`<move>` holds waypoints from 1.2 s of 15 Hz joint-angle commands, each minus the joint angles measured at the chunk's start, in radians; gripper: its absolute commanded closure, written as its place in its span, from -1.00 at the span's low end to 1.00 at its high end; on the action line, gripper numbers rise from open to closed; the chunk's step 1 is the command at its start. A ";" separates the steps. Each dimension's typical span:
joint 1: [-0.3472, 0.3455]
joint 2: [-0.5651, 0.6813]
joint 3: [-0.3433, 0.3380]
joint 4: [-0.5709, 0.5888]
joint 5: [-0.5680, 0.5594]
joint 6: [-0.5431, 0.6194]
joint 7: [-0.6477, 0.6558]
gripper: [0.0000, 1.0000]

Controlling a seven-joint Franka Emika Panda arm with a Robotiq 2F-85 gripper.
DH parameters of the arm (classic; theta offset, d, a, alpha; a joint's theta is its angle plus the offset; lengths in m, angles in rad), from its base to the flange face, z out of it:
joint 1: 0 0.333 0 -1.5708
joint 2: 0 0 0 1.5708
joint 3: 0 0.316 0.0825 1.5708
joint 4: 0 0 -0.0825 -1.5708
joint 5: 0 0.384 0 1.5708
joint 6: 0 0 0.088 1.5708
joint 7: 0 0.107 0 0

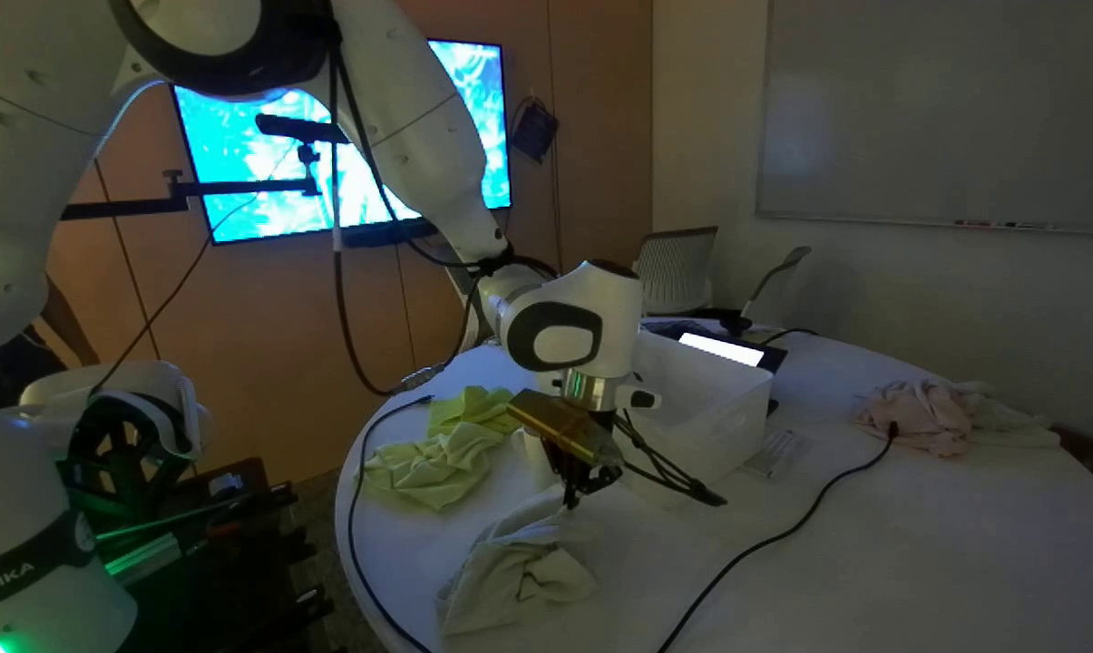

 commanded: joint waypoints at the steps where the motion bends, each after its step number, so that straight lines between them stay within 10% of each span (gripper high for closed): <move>1: -0.012 -0.054 0.010 -0.030 0.015 0.000 0.013 0.99; 18: -0.129 -0.657 0.131 -0.323 0.596 0.283 -0.058 0.99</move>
